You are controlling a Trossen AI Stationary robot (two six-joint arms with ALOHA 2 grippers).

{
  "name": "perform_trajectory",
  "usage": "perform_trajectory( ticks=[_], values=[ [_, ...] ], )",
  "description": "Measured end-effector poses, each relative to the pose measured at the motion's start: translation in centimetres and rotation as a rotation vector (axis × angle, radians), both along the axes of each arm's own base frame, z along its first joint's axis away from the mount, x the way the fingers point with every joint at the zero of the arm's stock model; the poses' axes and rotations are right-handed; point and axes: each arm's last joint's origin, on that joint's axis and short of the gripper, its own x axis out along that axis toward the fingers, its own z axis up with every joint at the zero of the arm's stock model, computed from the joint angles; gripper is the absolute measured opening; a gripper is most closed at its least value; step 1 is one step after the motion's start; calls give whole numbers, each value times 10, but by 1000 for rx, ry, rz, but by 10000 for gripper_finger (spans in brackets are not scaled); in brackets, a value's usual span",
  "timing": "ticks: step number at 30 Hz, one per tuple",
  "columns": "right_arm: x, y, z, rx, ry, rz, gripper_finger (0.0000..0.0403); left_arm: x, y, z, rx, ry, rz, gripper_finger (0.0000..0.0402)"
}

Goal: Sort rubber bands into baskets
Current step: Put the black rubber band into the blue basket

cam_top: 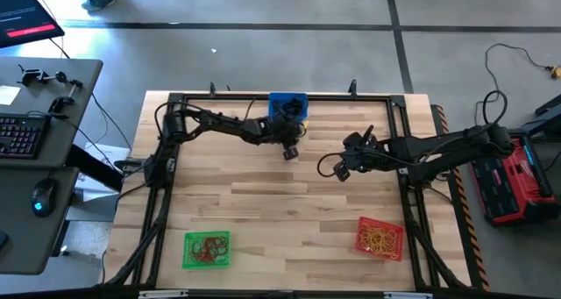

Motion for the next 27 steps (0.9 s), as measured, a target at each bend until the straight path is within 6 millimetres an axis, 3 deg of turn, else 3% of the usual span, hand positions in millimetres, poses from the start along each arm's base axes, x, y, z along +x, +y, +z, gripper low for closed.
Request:
perform_trajectory(
  ticks=[3, 5, 15, 20, 27],
  values=[
    [0, 0, 0, -1, 1, 2, 0, -1, -1, 11, -10, -23, -14, 26],
    [0, 0, 0, -5, 5, 2, 0, -2, -1, 23, -6, -49, -19, 8],
    [-1, -4, 0, -22, 22, 1, 0, -16, -4, 85, -39, -164, -82, 3],
    [-1, -4, 0, -25, 26, 8, 0, -18, -3, 71, -105, -96, -137, 18],
    [0, -4, 0, -23, 17, 8, 0, -9, -9, 39, -92, -22, -190, 95]
  ],
)
